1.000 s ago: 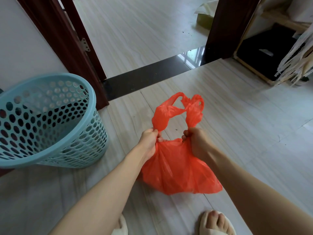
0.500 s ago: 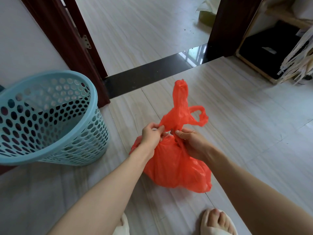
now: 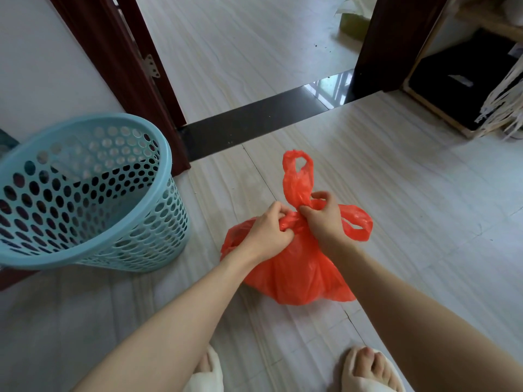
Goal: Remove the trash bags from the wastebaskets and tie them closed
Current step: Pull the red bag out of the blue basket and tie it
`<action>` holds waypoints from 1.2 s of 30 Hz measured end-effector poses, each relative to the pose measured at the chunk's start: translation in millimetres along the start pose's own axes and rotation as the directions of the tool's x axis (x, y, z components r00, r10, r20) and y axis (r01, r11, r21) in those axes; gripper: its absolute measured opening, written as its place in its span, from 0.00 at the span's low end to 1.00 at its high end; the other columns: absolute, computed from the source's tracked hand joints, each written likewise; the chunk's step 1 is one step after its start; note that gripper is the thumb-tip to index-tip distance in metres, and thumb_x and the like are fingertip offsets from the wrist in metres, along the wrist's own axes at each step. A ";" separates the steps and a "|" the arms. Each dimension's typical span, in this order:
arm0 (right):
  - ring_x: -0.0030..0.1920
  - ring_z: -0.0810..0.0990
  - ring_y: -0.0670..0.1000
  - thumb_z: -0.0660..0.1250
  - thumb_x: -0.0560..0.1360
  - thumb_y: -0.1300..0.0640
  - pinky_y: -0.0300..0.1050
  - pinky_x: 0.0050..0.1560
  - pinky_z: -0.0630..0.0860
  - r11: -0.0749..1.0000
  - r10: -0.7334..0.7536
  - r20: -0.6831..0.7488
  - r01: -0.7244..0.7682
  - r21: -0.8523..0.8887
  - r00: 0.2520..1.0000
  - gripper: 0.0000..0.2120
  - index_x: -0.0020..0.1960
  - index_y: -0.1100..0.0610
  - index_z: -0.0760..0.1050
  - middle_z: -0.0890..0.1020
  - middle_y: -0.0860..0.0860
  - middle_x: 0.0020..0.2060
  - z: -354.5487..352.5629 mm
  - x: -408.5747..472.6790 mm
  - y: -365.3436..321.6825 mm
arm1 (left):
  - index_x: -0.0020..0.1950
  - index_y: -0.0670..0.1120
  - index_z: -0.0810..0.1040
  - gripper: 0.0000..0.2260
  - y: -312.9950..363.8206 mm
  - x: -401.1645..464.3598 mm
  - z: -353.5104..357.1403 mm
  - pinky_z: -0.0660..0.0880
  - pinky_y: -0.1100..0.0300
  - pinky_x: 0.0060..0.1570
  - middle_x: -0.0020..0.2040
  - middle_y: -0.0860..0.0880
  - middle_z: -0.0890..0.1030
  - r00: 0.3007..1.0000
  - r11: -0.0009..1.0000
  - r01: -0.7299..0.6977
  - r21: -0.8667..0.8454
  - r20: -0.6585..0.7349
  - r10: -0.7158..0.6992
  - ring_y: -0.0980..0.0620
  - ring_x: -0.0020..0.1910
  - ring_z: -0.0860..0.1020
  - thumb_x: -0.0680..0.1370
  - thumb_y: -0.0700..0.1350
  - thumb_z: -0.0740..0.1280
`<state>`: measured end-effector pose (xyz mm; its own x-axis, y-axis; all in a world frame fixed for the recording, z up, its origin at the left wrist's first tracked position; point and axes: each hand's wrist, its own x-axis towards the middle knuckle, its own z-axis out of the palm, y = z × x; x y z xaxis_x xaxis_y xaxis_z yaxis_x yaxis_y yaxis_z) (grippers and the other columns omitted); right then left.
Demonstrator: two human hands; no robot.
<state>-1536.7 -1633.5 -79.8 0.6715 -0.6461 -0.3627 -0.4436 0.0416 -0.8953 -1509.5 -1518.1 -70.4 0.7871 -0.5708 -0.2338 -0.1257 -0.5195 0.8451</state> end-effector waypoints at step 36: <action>0.28 0.78 0.51 0.53 0.71 0.63 0.46 0.39 0.74 0.888 0.300 0.597 -0.447 0.111 0.744 0.14 0.34 0.62 0.75 0.79 0.55 0.28 -35.2 4.0 -1.8 | 0.62 0.54 0.71 0.14 4.7 -4.8 -12.0 0.67 0.66 0.52 0.51 0.50 0.67 0.988 0.984 -0.150 0.098 0.062 0.145 0.56 0.49 0.72 0.77 0.51 0.64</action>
<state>-1554.0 -1663.0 -70.5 0.7209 -0.0129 -0.6930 -0.6281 0.4104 -0.6611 -1506.7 -1510.2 -59.5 0.7217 -0.6782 -0.1385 -0.3013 -0.4879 0.8192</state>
